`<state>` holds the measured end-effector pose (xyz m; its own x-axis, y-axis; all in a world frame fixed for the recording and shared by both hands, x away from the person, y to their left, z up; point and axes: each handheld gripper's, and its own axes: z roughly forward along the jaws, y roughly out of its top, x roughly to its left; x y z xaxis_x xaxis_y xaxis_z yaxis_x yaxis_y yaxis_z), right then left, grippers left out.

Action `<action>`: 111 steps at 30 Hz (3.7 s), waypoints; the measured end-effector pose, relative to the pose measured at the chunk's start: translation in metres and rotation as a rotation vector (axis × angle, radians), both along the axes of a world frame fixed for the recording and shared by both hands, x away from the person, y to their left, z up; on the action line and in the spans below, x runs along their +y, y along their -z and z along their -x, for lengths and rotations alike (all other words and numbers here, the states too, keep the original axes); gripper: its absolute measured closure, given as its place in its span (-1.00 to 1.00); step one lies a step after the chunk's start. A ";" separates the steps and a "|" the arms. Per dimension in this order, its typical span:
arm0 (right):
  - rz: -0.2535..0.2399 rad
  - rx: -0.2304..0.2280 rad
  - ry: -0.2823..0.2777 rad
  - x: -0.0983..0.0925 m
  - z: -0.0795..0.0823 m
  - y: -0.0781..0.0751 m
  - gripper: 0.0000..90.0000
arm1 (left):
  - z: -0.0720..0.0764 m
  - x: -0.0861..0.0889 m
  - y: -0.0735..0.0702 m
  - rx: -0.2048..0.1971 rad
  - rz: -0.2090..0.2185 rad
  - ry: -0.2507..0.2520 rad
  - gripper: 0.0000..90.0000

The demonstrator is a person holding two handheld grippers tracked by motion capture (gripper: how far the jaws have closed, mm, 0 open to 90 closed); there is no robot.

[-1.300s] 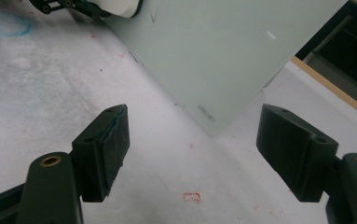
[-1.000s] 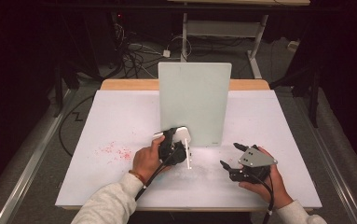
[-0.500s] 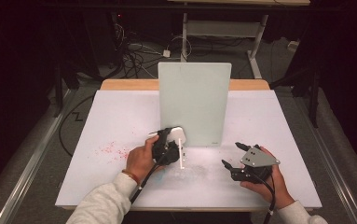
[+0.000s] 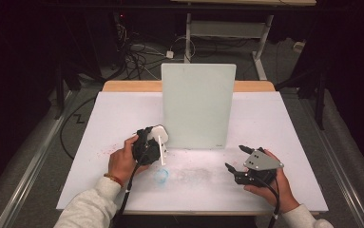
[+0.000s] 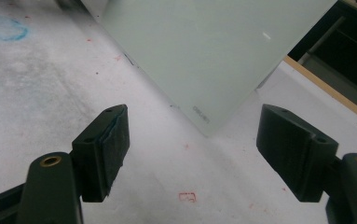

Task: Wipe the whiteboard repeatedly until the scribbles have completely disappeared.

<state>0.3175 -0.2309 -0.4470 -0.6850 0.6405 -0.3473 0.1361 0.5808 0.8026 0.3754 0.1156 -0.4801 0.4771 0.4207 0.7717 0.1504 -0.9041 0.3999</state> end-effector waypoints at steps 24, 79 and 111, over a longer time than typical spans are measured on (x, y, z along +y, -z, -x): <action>0.008 0.005 0.000 0.001 -0.001 0.002 -0.42 | -0.016 -0.039 -0.103 -0.042 0.427 0.031 -0.36; 0.004 0.008 -0.004 0.002 0.001 0.001 -0.42 | -0.044 -0.081 -0.122 -0.057 0.371 -0.003 -0.36; 0.007 0.007 0.025 0.002 -0.004 0.001 -0.42 | 0.010 -0.017 -0.060 0.204 0.401 0.154 -0.36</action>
<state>0.3212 -0.2290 -0.4483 -0.6711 0.6553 -0.3468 0.1564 0.5824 0.7977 0.3654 0.0982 -0.4202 0.6820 0.5788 0.4471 0.1387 -0.7025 0.6980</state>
